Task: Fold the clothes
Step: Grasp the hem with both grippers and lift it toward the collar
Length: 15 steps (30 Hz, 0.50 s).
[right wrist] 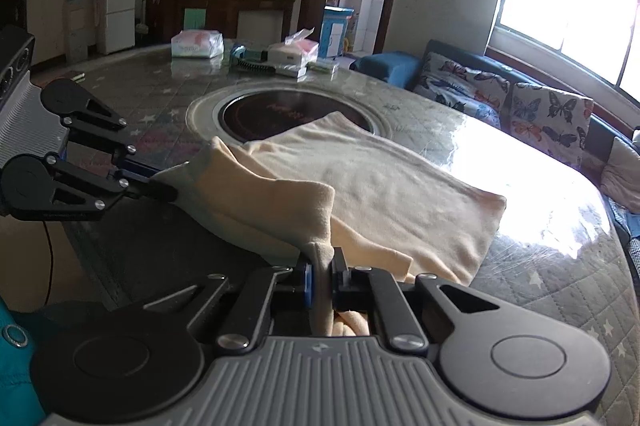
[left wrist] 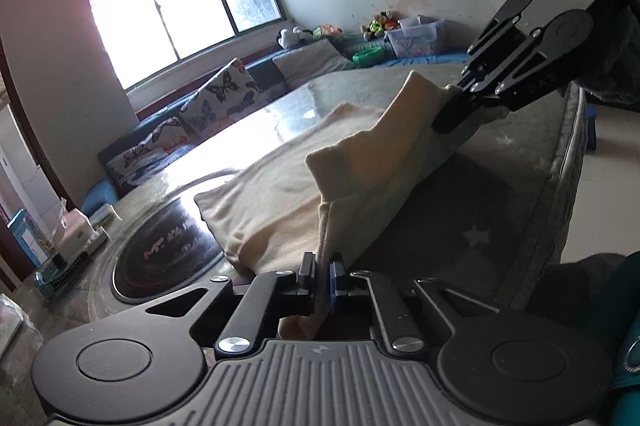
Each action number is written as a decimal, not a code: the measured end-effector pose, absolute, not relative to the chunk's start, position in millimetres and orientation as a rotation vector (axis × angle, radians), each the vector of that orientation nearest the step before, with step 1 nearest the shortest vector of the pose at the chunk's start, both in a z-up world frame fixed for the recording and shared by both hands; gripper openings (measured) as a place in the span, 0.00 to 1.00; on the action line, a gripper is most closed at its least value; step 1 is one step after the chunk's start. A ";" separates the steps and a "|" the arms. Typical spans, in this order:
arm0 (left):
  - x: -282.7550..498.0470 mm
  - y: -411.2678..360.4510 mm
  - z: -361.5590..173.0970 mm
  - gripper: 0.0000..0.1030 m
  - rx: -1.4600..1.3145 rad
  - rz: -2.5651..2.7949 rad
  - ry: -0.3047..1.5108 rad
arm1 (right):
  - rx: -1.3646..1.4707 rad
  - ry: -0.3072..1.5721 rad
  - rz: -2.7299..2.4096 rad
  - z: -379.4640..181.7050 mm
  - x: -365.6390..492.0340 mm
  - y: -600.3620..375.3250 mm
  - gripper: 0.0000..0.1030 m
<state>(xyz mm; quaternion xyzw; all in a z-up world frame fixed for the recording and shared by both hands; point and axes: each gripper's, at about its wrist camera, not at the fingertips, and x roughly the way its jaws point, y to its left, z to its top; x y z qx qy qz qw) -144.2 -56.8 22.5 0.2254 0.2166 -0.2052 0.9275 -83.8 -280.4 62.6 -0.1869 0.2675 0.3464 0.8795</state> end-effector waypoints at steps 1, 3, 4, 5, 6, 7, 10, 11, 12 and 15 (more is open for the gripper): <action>-146.2 -56.6 25.9 0.07 0.454 -0.423 0.438 | -0.387 0.549 0.721 65.0 -85.0 -281.4 0.07; -150.5 -55.4 33.7 0.06 0.431 -0.432 0.430 | -0.377 0.531 0.725 72.5 -89.4 -285.0 0.07; -153.5 -54.8 37.1 0.06 0.422 -0.438 0.427 | -0.376 0.523 0.728 76.0 -92.1 -286.7 0.07; -156.6 -53.5 41.1 0.06 0.415 -0.445 0.425 | -0.377 0.517 0.734 79.5 -95.2 -288.4 0.07; -161.3 -52.7 44.7 0.06 0.410 -0.454 0.424 | -0.377 0.514 0.738 81.9 -97.5 -289.8 0.07; -166.1 -51.9 48.2 0.06 0.404 -0.463 0.423 | -0.378 0.513 0.747 85.4 -102.0 -292.1 0.07; -181.5 -49.5 58.3 0.06 0.400 -0.492 0.425 | -0.365 0.522 0.777 95.8 -116.1 -299.2 0.07; -186.5 -48.5 61.5 0.06 0.400 -0.502 0.425 | -0.355 0.533 0.794 99.6 -122.0 -301.9 0.07; -190.8 -47.6 64.6 0.06 0.397 -0.510 0.427 | -0.353 0.537 0.802 101.6 -125.7 -303.2 0.07; -195.8 -45.7 73.3 0.06 0.387 -0.514 0.423 | -0.355 0.553 0.835 110.3 -142.7 -307.6 0.07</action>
